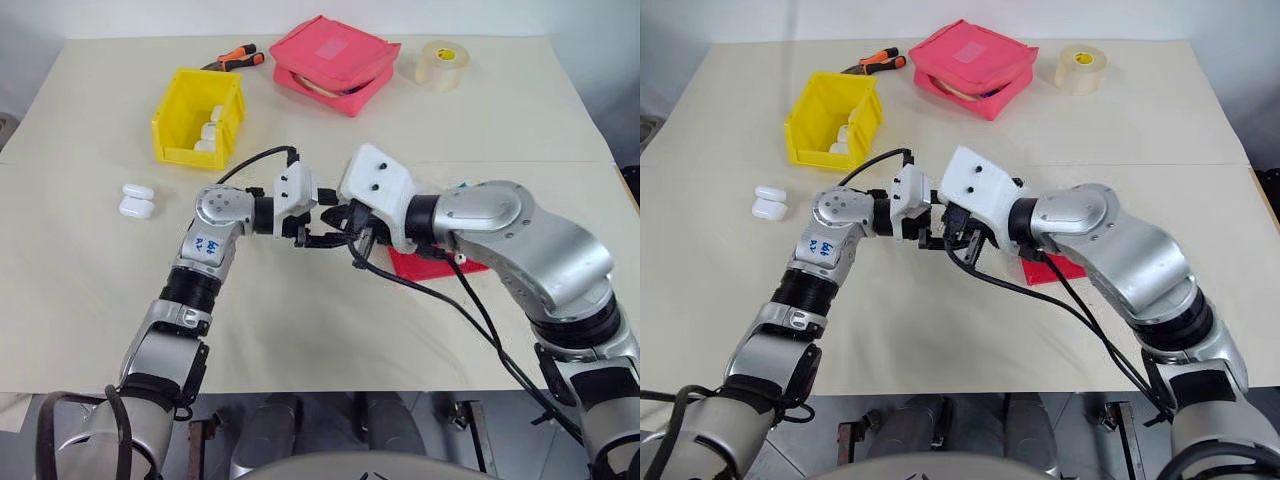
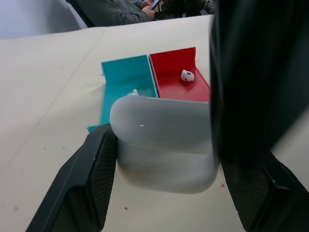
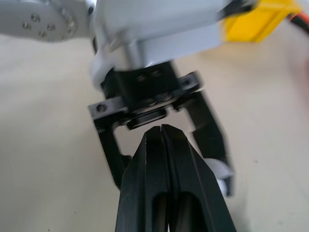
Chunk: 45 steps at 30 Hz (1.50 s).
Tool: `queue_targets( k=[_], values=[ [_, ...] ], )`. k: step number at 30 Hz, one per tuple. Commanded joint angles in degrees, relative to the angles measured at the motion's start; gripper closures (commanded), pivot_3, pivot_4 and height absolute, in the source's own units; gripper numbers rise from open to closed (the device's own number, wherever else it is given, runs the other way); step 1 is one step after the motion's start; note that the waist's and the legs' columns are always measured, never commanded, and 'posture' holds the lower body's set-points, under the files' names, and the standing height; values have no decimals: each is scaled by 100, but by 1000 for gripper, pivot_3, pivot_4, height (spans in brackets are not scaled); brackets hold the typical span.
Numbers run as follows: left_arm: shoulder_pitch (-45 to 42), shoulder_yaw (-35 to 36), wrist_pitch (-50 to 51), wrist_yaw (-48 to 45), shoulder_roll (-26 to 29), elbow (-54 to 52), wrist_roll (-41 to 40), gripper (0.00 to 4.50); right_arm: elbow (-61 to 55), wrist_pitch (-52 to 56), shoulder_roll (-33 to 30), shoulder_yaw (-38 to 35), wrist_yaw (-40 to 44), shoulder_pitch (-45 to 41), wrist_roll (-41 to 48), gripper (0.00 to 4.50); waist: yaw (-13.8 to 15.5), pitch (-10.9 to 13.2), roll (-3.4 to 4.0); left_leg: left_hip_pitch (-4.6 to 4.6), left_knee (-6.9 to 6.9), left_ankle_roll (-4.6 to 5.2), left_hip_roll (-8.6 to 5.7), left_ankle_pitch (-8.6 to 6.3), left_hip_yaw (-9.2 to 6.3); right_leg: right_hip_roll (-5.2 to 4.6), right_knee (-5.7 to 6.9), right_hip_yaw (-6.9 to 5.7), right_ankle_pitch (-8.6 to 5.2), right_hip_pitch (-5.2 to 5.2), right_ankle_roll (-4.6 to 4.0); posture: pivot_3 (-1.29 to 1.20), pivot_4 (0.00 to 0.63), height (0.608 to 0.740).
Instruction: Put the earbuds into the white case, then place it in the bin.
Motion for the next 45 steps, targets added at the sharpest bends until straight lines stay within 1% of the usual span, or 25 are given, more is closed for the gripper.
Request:
queue_targets(
  k=[1,6,11,13,21,23,26,29,32,34,36,37,40,45],
  values=[
    [-148,36,-116,-45,-13,-15,-9,1658,66,-254,67,55,-28,-26,-208,4468,-9,0,0,0,0,0,1,0,0,0,0,0,0,0,0,0,150,740],
    [-124,154,-37,-75,42,-234,-158,1658,209,-371,-306,-12,35,184,-469,4468,-5,0,0,0,-1,0,2,0,0,1,0,0,0,-2,0,0,150,740],
    [-27,268,185,-68,150,-571,-295,1658,112,-394,-689,-235,103,559,-491,4468,-4,0,0,0,-1,0,-1,0,-1,0,0,2,0,-2,0,0,150,740],
    [-6,285,242,-38,165,-632,-293,1658,75,-414,-683,-270,108,651,-470,4468,-4,0,0,0,-2,0,-1,0,-1,0,0,3,0,-2,0,0,150,740],
    [-34,307,351,24,151,-733,-293,1658,192,-522,-270,-142,13,803,-554,4468,-17,0,0,0,-2,0,6,0,3,0,-2,8,0,-3,0,0,150,740],
    [-27,329,373,70,157,-747,-287,1658,167,-521,-273,-198,11,860,-585,4468,-13,0,0,0,-1,0,6,0,2,2,-2,6,0,-3,0,0,150,740],
    [50,417,378,208,199,-728,-280,1658,-67,-476,-363,-693,79,1112,-387,4468,12,0,0,0,0,0,1,0,0,2,0,6,0,-2,0,0,150,740],
    [129,638,299,411,190,-646,-373,1658,-188,-713,-219,-1557,45,1582,-81,4468,19,0,0,0,1,2,-9,1,-6,-2,2,4,0,0,0,0,150,740],
    [199,919,383,623,193,-602,-513,1658,-257,-1160,-111,-2570,333,2348,451,4468,21,-1,-2,0,0,3,-12,1,-9,-2,2,5,0,1,1,0,150,740],
    [234,1004,455,663,206,-622,-583,1658,-218,-1460,-18,-2979,465,2659,687,4468,10,-1,-2,0,-1,3,-12,1,-11,-1,2,5,0,2,1,0,150,740],
    [297,1083,610,696,256,-670,-636,1658,-253,-1498,3,-3415,821,3025,1244,4100,3,-1,-2,0,-4,4,-11,1,-9,0,4,7,0,2,1,0,150,740],
    [332,1108,650,687,298,-677,-645,1658,-254,-1569,-19,-3544,947,3151,1389,3879,2,-1,-2,1,-4,3,-11,1,-8,0,5,9,0,2,1,0,150,740],
    [404,1204,751,749,430,-670,-691,1658,-150,-2077,-10,-3908,1309,3365,1708,2903,-15,-1,-2,1,-5,3,-8,1,-7,4,4,11,0,1,1,0,150,740],
    [469,1393,916,878,689,-713,-718,1658,5,-2736,-382,-4051,2053,3806,1751,1275,1,-1,-2,1,-7,4,-9,0,-8,4,2,10,0,2,1,0,150,740]
  ],
)
